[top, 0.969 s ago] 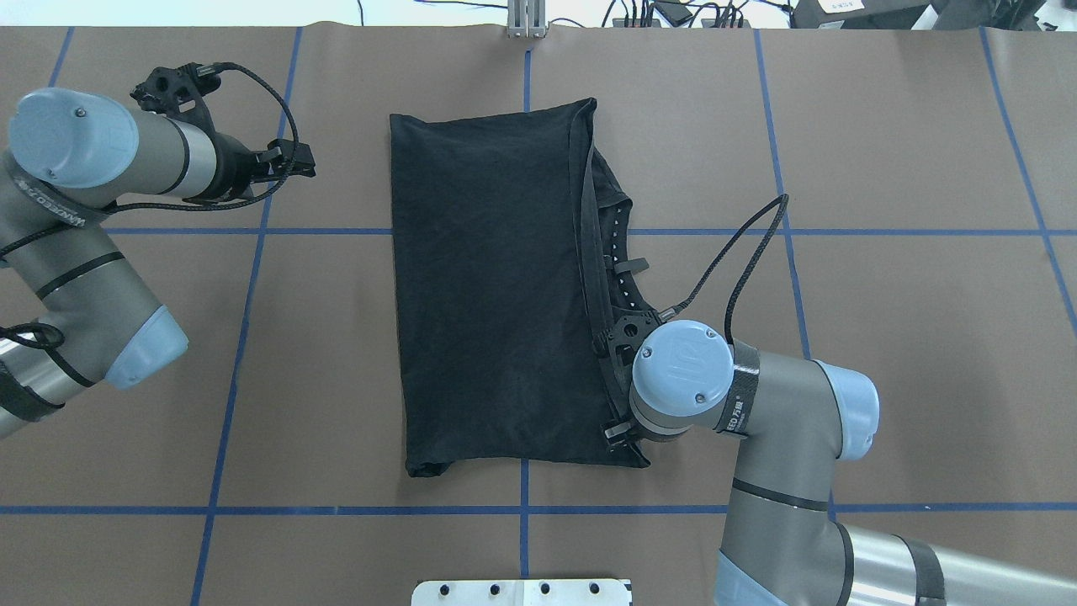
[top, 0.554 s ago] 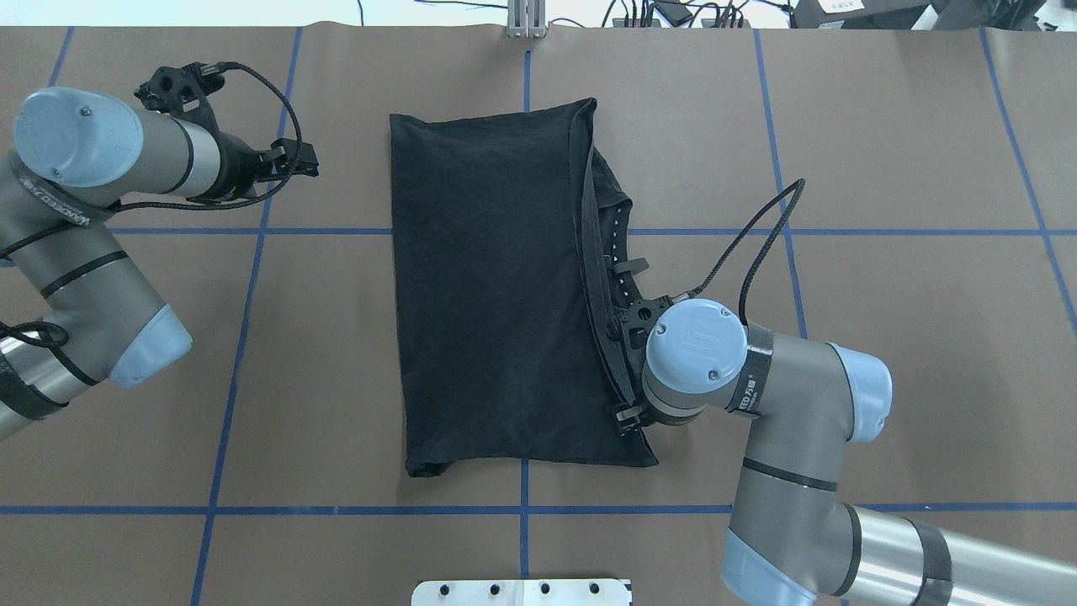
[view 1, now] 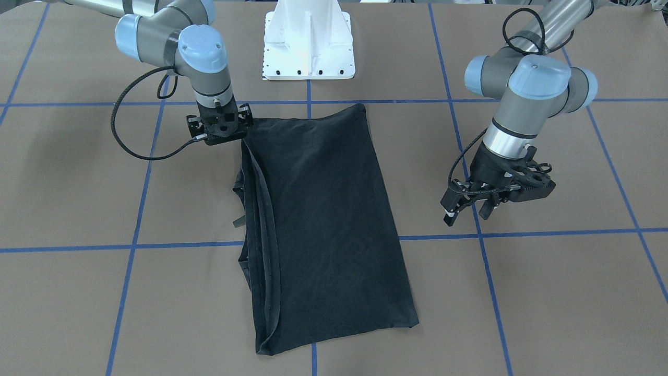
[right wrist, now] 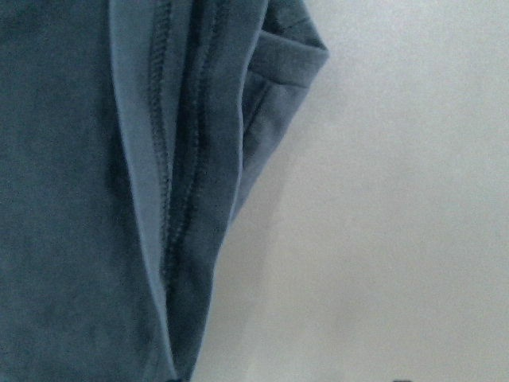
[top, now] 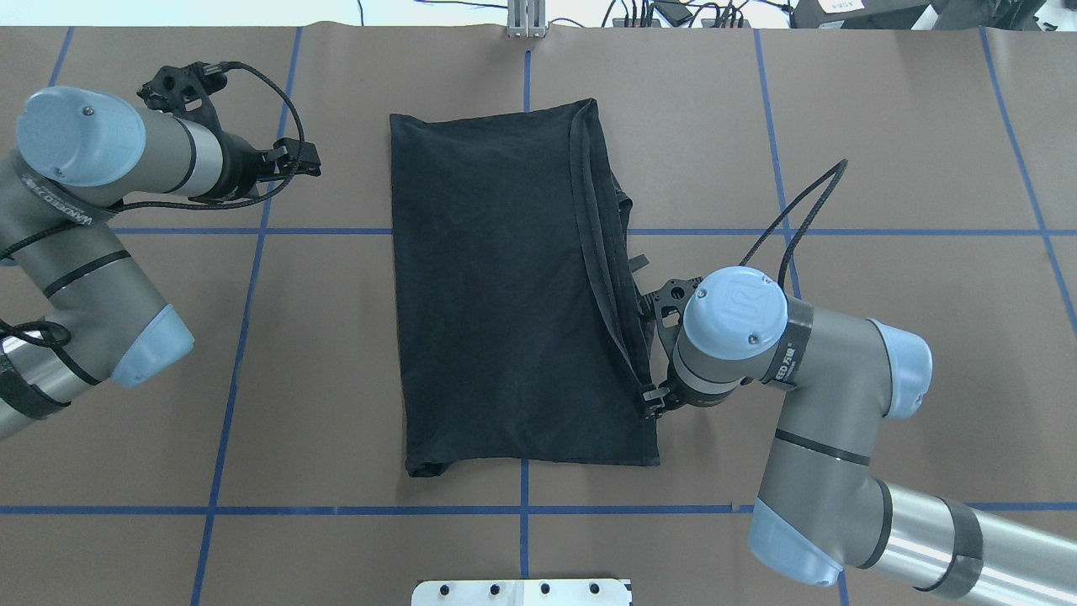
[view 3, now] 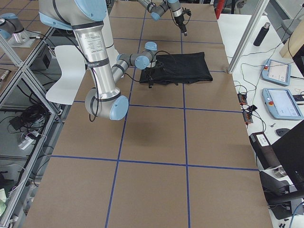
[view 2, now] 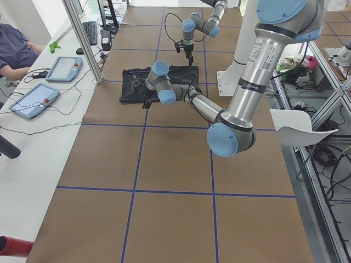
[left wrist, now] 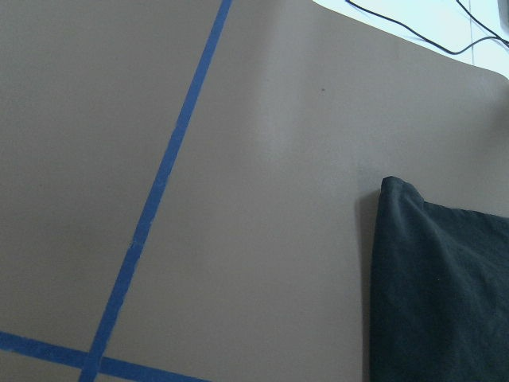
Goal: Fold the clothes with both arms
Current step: 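Slide the right gripper along the folded edge away from the robot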
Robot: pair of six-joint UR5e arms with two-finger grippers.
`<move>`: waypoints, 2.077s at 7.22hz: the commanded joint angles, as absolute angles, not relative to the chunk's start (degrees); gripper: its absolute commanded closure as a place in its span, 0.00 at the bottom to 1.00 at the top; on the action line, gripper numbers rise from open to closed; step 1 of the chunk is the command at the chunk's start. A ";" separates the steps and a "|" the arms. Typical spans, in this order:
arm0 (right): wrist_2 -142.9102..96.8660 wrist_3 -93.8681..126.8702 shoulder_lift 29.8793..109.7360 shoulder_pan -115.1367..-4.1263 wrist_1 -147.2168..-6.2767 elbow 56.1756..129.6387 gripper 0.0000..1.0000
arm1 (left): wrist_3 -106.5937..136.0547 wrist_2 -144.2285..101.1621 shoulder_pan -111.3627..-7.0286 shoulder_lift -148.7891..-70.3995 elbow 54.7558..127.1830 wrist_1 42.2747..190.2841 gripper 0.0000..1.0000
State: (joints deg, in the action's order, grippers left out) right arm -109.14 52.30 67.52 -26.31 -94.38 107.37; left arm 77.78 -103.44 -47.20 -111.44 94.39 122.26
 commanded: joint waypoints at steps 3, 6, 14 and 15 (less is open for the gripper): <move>-110.65 52.29 61.38 -28.57 -96.15 105.32 0.02 | 77.43 -103.45 -47.20 -111.36 94.13 122.34 0.00; -108.81 51.07 55.02 -28.56 -96.06 96.51 0.02 | 77.34 -103.45 -47.20 -111.36 94.13 122.26 0.00; -109.33 49.66 55.63 -31.36 -96.68 92.81 0.04 | 77.43 -103.53 -47.20 -111.45 94.13 122.34 0.00; -109.51 47.13 55.98 -32.33 -97.46 92.90 0.04 | 77.61 -103.45 -47.11 -111.62 94.13 122.34 0.00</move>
